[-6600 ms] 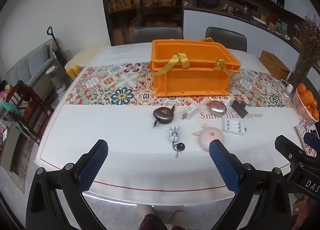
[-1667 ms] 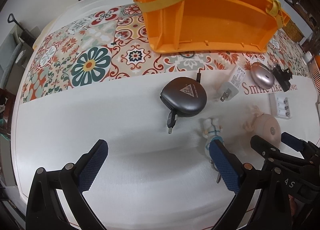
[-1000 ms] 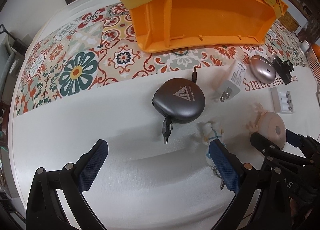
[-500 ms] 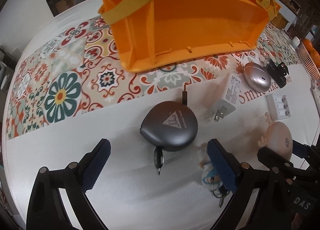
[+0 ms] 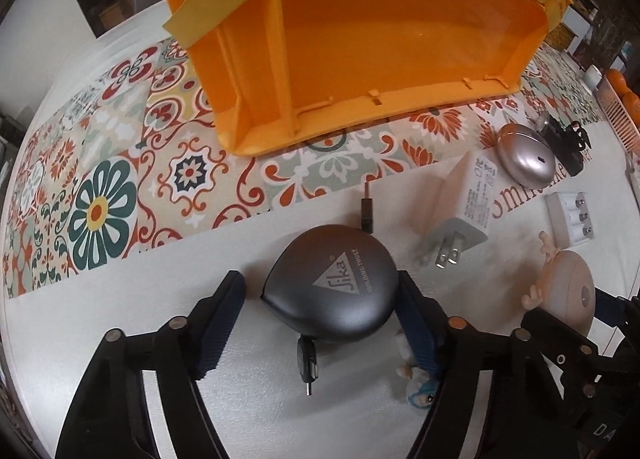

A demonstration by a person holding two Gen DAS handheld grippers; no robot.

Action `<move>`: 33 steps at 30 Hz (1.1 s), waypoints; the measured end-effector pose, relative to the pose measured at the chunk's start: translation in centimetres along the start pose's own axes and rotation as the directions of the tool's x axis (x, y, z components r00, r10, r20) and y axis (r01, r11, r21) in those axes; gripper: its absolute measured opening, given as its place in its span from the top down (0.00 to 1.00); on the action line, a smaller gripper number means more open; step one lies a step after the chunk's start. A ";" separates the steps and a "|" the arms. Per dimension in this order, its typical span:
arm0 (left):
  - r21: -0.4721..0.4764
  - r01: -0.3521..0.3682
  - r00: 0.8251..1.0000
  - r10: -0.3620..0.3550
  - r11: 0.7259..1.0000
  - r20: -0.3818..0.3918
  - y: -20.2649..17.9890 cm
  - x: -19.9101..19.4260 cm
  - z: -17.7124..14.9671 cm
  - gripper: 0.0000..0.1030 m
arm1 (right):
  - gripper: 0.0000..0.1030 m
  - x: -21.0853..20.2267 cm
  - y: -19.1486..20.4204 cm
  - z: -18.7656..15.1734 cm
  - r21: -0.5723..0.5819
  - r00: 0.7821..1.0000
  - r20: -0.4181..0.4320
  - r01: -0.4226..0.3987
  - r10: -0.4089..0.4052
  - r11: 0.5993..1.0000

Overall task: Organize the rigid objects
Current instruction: 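Close the right gripper on the pink device while the left gripper grasps the grey reel, then carry the pink device and grey reel over the orange crate with both tools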

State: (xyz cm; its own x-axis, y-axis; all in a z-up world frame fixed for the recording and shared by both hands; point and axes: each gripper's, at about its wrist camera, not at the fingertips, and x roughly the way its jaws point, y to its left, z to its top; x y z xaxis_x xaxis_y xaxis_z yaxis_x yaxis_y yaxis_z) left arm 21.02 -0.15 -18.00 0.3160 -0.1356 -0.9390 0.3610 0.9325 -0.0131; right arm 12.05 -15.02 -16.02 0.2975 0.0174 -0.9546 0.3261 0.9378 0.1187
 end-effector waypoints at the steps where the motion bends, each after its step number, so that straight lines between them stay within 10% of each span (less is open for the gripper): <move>1: 0.004 0.000 1.000 0.000 1.000 0.004 -0.1 0.0 0.0 0.33 | 0.27 0.2 0.2 0.0 0.001 1.000 0.000 0.002 -0.002 1.000; 33: -0.114 0.013 0.989 0.004 0.993 0.145 -0.5 -8.4 0.2 0.41 | 0.27 -5.9 0.5 3.9 -0.145 0.993 0.099 -0.049 0.063 0.988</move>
State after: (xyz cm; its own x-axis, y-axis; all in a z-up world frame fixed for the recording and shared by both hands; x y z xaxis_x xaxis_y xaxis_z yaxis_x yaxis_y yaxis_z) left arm 18.34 0.45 -10.01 0.4417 -0.1790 -0.8791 0.2630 0.9627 -0.0639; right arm 13.99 -15.97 -9.29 0.4050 0.0423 -0.9134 0.1779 0.9762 0.1241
